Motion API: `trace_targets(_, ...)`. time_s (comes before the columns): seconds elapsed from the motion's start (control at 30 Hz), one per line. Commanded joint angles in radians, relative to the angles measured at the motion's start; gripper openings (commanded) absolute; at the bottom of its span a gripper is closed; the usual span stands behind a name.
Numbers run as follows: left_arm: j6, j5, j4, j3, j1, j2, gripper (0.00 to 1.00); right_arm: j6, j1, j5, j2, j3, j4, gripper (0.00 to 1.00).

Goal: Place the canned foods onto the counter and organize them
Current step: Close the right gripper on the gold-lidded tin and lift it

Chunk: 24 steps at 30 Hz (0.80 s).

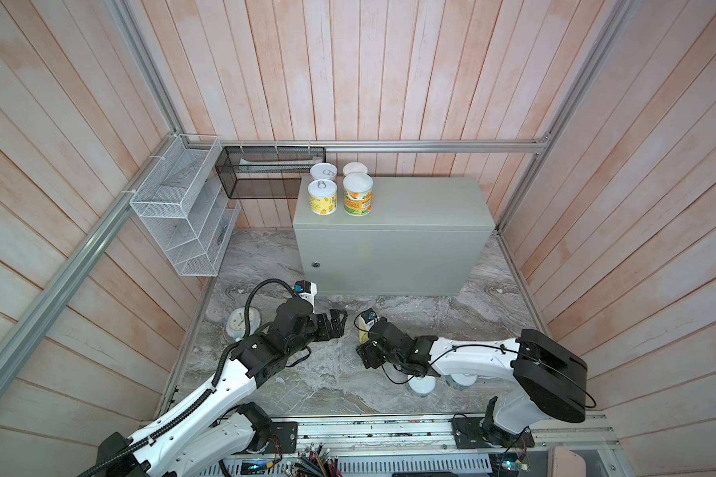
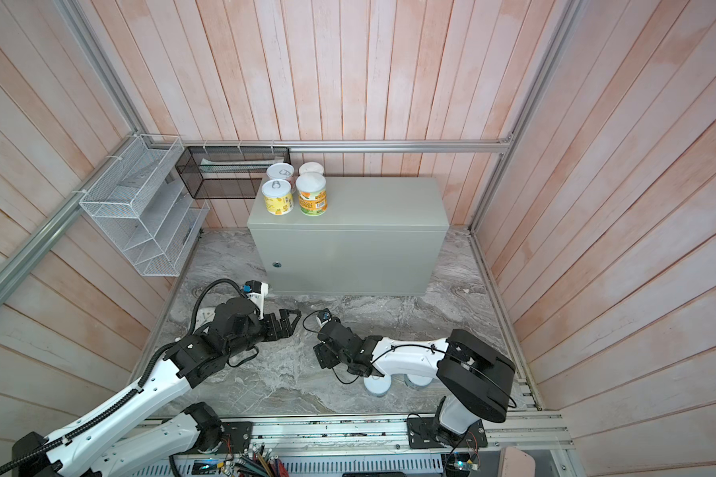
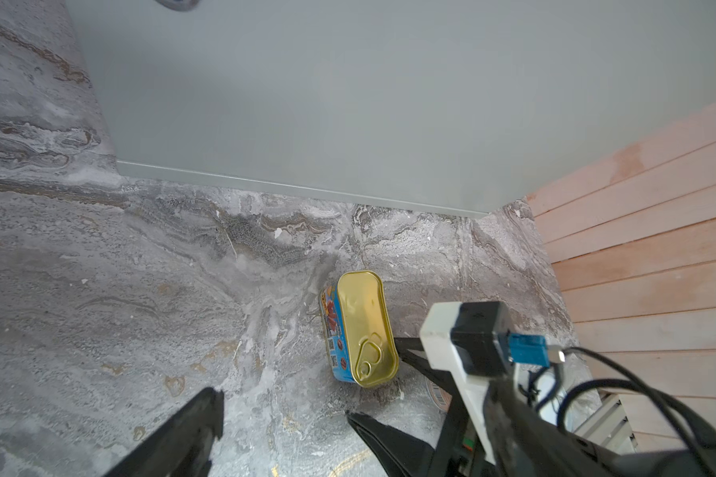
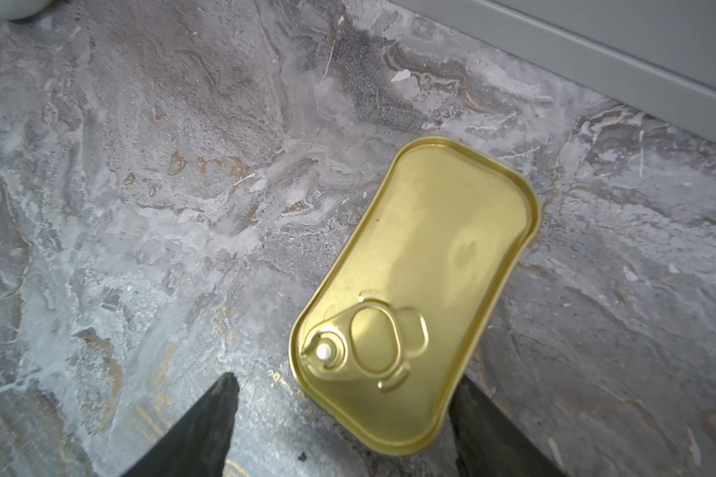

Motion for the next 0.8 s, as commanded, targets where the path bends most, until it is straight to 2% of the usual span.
trace_targets(0.0, 0.005, -0.021, -0.013, -0.020, 0.006, -0.020, 1.00, 0.047, 0.001, 0.033, 0.051, 0.068, -0.115, 0.79)
trace_targets(0.17, 0.007, -0.036, -0.018, -0.031, 0.005, -0.040, 1.00, 0.064, -0.004, 0.065, 0.107, 0.127, -0.181, 0.78)
trace_targets(0.47, 0.009, -0.054, -0.031, -0.031, 0.005, -0.063, 1.00, 0.053, -0.018, 0.110, 0.145, 0.135, -0.190, 0.67)
trace_targets(0.6, 0.006, -0.056, -0.028, -0.031, 0.006, -0.060, 1.00, 0.061, -0.048, 0.095, 0.097, 0.075, -0.135, 0.62)
trace_targets(0.77, 0.003, -0.047, -0.023, -0.033, 0.005, -0.049, 1.00, 0.071, -0.078, 0.098, 0.008, -0.003, -0.066, 0.61)
